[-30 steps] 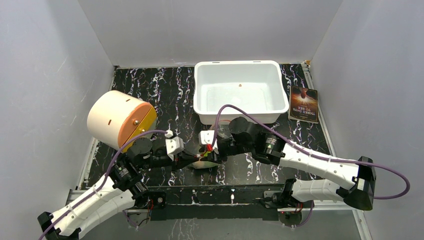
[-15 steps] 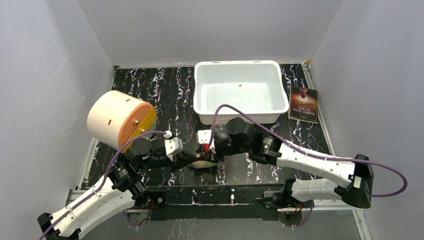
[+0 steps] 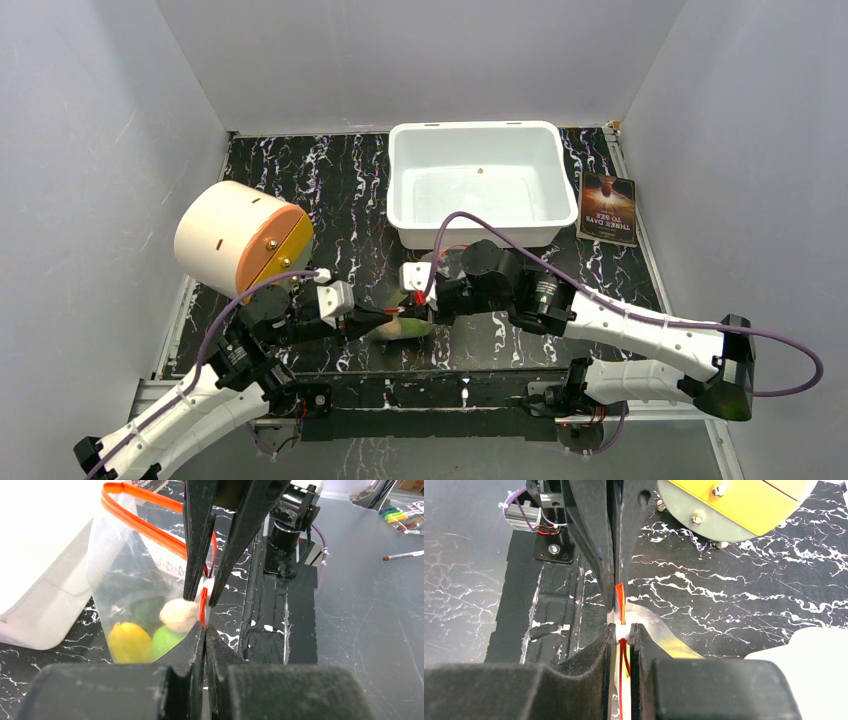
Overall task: Place the food in the zip-top bag and seal the zipper
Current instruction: Zip the zipper food storage bag at the center of the board.
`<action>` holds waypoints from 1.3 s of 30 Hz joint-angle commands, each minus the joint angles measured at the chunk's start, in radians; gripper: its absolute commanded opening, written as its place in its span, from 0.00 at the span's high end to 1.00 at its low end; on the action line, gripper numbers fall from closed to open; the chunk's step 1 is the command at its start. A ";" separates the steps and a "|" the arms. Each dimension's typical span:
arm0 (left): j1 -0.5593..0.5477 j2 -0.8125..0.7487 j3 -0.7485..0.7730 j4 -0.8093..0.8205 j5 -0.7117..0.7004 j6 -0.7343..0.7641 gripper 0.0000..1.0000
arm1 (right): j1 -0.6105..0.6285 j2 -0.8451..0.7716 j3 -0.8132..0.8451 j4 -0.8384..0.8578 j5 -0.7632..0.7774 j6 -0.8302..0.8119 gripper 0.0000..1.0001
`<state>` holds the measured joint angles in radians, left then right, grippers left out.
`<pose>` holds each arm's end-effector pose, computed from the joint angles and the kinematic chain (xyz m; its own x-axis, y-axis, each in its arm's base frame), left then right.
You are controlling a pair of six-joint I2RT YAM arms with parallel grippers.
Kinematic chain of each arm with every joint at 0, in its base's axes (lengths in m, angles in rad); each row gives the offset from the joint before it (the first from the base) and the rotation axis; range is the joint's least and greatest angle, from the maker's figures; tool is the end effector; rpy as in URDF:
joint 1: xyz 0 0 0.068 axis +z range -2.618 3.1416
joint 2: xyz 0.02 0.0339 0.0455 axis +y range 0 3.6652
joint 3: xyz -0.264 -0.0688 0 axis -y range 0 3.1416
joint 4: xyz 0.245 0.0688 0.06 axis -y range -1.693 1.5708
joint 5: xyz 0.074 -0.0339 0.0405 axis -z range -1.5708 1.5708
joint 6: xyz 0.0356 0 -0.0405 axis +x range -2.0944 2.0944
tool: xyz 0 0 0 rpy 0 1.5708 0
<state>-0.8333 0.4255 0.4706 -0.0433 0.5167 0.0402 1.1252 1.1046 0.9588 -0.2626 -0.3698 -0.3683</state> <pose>0.0721 -0.1055 0.2936 0.0404 0.0075 -0.9992 0.9749 0.2189 0.0411 0.0965 0.2319 0.3305 0.1947 -0.3713 -0.9079 -0.9799 -0.0334 -0.1965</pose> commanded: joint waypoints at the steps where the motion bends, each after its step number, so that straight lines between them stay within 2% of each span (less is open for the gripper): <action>1: 0.000 -0.058 -0.011 0.028 0.004 -0.009 1.00 | -0.008 -0.063 0.009 -0.071 0.065 -0.017 0.93; 8: 0.000 -0.015 0.001 0.034 0.005 -0.014 1.00 | -0.008 -0.061 0.008 -0.040 0.044 0.008 0.99; 9: -0.001 -0.002 0.004 0.037 0.011 -0.018 0.96 | -0.008 -0.058 0.010 -0.027 0.036 0.011 1.00; 11: -0.001 0.033 0.018 0.035 0.032 -0.022 0.72 | -0.008 -0.044 0.012 0.000 0.018 0.020 1.00; 12: -0.001 0.052 0.027 0.031 0.044 -0.022 0.66 | -0.008 -0.038 0.012 0.011 0.010 0.024 1.00; 16: -0.001 0.106 0.057 0.033 0.080 -0.020 0.63 | -0.008 -0.005 0.021 0.031 -0.010 0.035 1.00; 21: 0.000 0.090 0.059 0.054 0.051 -0.017 0.66 | -0.009 0.003 0.023 0.039 -0.021 0.039 1.00; 24: 0.000 0.065 0.055 0.060 0.037 -0.015 0.72 | -0.008 0.001 0.019 0.037 -0.021 0.041 1.00; 26: -0.001 0.060 0.057 0.057 0.036 -0.012 0.80 | -0.008 0.000 0.017 0.035 -0.020 0.042 1.00; 29: 0.000 0.058 0.065 0.043 0.024 -0.005 0.99 | -0.008 -0.001 0.017 0.028 -0.018 0.040 1.00; 39: -0.001 0.001 0.120 -0.064 -0.115 0.004 1.00 | -0.008 -0.068 0.042 -0.128 0.123 0.011 1.00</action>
<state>-0.8337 0.4656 0.5133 -0.0734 0.4713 0.0269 1.1221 1.1049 0.9611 -0.2962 -0.3408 -0.3420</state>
